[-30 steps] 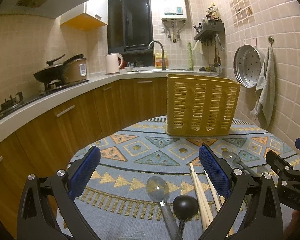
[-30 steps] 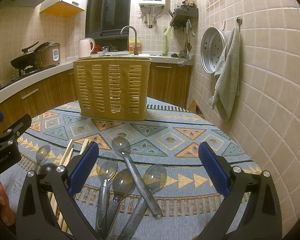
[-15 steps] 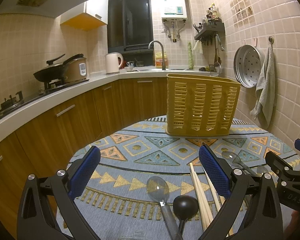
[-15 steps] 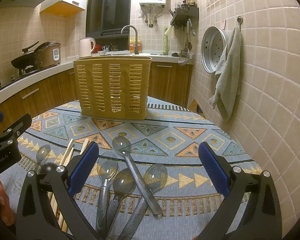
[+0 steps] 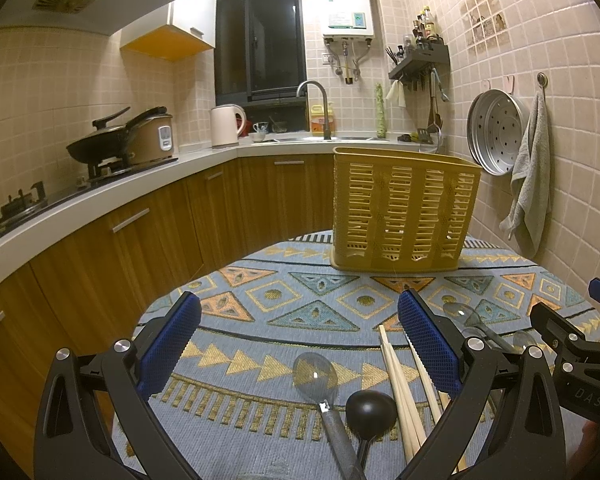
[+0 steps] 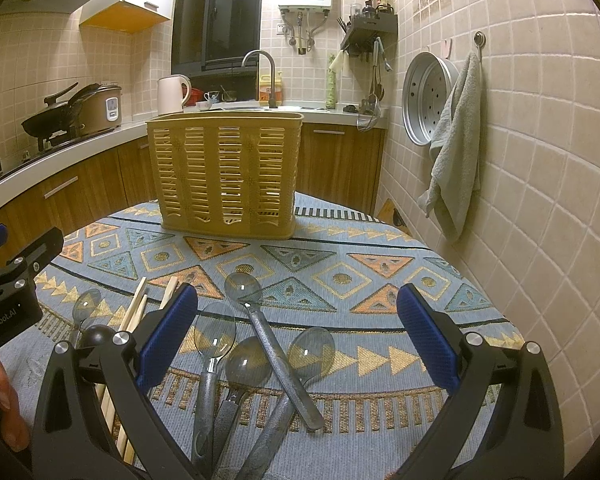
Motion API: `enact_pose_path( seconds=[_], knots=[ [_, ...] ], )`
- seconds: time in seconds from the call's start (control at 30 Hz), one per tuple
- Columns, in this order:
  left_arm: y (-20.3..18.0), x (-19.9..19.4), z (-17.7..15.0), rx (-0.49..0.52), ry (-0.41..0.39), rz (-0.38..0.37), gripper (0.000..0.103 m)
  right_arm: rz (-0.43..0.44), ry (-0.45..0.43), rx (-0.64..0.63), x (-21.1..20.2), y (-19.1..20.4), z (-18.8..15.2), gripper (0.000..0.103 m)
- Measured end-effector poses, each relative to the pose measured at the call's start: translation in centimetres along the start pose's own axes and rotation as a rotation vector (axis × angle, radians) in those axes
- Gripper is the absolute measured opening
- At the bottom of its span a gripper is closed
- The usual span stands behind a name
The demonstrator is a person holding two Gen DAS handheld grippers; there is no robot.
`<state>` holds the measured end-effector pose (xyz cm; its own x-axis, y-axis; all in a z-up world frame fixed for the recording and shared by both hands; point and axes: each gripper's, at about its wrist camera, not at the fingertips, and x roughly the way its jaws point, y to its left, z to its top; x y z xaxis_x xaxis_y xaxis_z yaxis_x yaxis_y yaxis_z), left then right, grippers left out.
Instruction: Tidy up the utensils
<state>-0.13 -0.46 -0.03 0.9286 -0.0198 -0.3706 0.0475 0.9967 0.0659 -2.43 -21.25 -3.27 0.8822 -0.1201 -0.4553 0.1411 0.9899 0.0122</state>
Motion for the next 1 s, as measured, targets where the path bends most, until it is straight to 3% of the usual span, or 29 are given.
enact_pose_path(
  seconds=[0.63,0.87,1.0],
  knots=[
    [0.1,0.1,0.0,-0.012,0.008,-0.015,0.096,0.000,0.000,0.002,0.0,0.1,0.0,0.095],
    [2.8,2.5,-0.5,-0.155,0.173,-0.148,0.095,0.010,0.015,0.034,0.3,-0.7,0.0,0.095],
    [4.8,3.0,-0.2,-0.192,0.263,-0.217,0.087,0.034,0.058,0.043,1.0,-1.0,0.2,0.095]
  ],
)
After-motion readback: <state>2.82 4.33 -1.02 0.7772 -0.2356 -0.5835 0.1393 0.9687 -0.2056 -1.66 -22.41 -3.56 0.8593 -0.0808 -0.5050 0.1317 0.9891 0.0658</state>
